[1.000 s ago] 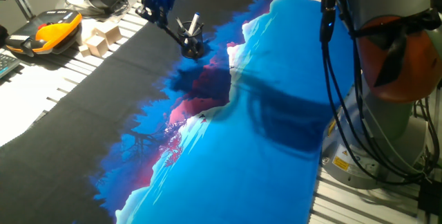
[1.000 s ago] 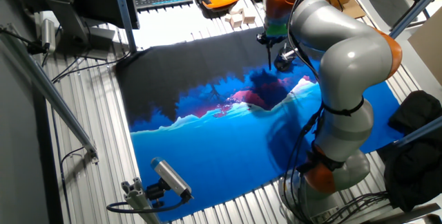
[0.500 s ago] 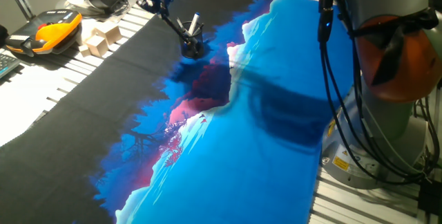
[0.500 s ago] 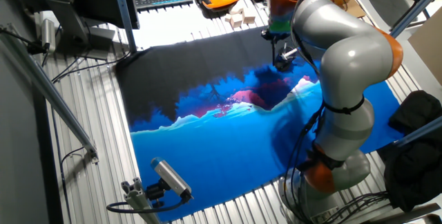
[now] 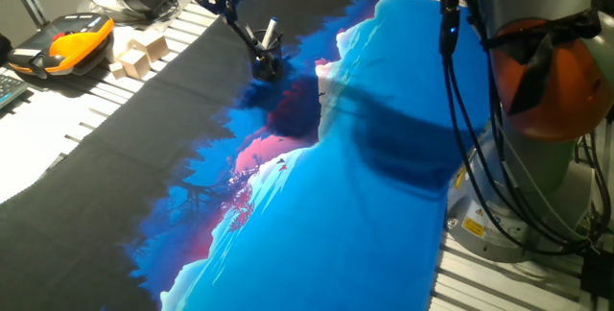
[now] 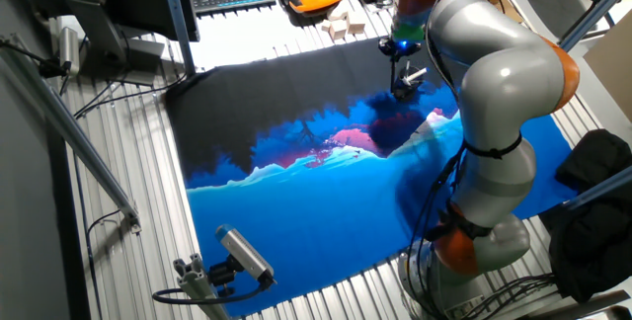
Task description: Put the pen into the pen holder
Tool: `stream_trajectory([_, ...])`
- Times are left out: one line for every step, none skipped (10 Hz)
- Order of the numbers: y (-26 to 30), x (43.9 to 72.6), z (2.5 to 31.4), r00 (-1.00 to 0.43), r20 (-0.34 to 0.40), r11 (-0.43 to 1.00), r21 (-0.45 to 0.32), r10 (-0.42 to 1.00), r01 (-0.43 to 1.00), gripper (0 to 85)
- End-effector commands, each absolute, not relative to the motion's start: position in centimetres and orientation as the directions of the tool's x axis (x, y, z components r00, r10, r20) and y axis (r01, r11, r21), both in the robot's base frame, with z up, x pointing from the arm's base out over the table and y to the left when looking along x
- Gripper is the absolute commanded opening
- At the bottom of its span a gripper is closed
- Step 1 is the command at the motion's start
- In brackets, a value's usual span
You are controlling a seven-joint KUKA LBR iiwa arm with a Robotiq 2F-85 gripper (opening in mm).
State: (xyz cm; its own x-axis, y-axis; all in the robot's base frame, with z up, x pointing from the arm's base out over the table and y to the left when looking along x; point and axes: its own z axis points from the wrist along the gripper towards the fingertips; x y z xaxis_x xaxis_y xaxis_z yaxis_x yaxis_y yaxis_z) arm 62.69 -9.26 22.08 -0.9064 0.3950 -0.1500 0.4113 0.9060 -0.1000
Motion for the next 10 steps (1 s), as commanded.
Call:
stream_trajectory([-9.26,62.69,22.08,-0.894,-0.161,0.892,-0.11,0.419,0.438,0.0])
stream_trajectory([-9.26,62.69,22.08,-0.875,-0.197,0.872,-0.13,0.443,0.471,0.0])
stream_trajectory([-9.26,62.69,22.08,-0.861,-0.243,0.859,-0.149,0.448,0.489,0.0])
stream_trajectory([-9.26,62.69,22.08,-0.843,-0.291,0.838,-0.183,0.453,0.514,0.0])
stream_trajectory([-9.26,62.69,22.08,-0.822,-0.334,0.809,-0.221,0.462,0.545,0.0])
stream_trajectory([-9.26,62.69,22.08,-0.802,-0.367,0.781,-0.248,0.472,0.573,0.0])
stream_trajectory([-9.26,62.69,22.08,-0.794,-0.371,0.771,-0.25,0.482,0.585,0.0])
stream_trajectory([-9.26,62.69,22.08,-0.797,-0.364,0.778,-0.241,0.482,0.581,0.0])
stream_trajectory([-9.26,62.69,22.08,-0.797,-0.362,0.779,-0.238,0.483,0.58,0.0])
stream_trajectory([-9.26,62.69,22.08,-0.791,-0.373,0.768,-0.251,0.485,0.59,0.0])
